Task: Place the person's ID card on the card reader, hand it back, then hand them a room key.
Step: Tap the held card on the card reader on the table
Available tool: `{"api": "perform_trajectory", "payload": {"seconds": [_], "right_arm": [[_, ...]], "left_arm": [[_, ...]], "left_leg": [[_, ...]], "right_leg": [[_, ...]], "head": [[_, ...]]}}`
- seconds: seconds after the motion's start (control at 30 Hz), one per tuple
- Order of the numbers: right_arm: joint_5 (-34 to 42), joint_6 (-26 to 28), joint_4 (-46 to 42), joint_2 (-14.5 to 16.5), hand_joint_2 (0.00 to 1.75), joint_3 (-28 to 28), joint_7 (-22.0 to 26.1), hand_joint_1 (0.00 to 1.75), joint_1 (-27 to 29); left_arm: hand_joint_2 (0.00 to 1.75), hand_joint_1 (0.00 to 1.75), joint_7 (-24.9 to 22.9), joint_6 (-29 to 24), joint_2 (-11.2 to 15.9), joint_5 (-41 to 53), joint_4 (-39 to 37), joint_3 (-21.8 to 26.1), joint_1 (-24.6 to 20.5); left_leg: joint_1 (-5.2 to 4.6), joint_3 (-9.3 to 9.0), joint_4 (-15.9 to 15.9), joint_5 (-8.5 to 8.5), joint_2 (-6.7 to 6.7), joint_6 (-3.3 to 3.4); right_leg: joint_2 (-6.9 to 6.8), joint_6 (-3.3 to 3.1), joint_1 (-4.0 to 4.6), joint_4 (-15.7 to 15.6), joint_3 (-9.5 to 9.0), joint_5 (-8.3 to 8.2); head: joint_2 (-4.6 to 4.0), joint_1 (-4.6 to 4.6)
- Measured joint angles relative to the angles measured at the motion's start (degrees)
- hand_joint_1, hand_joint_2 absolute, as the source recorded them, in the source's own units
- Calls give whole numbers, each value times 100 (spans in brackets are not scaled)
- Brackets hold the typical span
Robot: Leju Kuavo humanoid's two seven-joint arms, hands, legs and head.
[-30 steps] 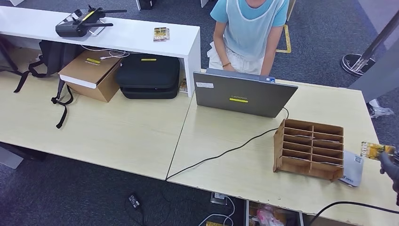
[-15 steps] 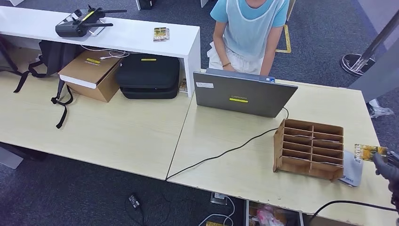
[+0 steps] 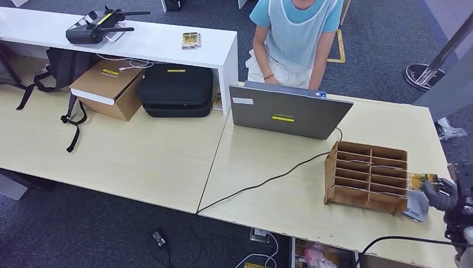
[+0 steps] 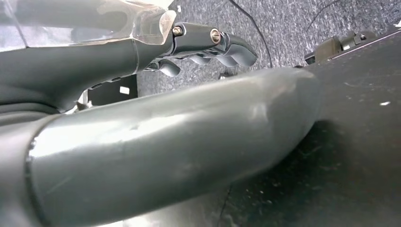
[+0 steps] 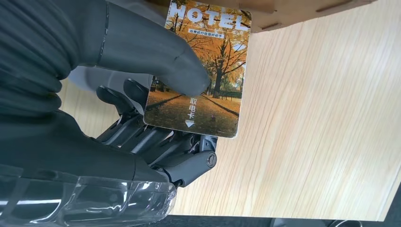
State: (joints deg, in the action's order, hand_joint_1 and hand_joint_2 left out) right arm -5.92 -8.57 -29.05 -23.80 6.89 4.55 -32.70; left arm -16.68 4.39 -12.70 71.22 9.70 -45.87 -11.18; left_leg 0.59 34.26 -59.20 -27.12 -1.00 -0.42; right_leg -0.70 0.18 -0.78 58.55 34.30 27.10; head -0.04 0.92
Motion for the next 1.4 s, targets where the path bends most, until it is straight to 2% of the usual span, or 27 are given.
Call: {"api": "perform_trajectory", "payload": {"seconds": [0.33, 0.8, 1.1, 1.4], "right_arm": [[-127, 146, 20, 69, 175, -112, -10, 175, 48], [-528, 647, 17, 125, 175, -243, -150, 175, 23], [-496, 702, 29, 107, 175, -239, -135, 175, 20], [-356, 570, 28, -74, 175, -144, -79, 175, 51]], "left_arm": [[0, 0, 0, -137, 0, -26, 0, 136, 36], [0, 0, -2, -247, -3, -96, 0, 359, 99], [0, 0, -2, -247, -4, -131, 0, 461, 123], [0, 0, -2, -249, -7, -139, 0, 499, 132]], "left_leg": [[0, -1, 0, 0, 2, 0], [-1, -3, -1, 0, 1, 1], [-1, -5, -2, 0, 1, 0], [-1, -5, -2, 0, 2, 0]], "right_leg": [[2, 0, 0, 0, -1, 0], [0, 0, -1, -1, -4, 0], [1, 0, -1, -1, -2, 0], [2, 0, -1, -3, -2, 0]], "head": [[0, 0], [0, 0], [0, 0], [0, -1]]}}
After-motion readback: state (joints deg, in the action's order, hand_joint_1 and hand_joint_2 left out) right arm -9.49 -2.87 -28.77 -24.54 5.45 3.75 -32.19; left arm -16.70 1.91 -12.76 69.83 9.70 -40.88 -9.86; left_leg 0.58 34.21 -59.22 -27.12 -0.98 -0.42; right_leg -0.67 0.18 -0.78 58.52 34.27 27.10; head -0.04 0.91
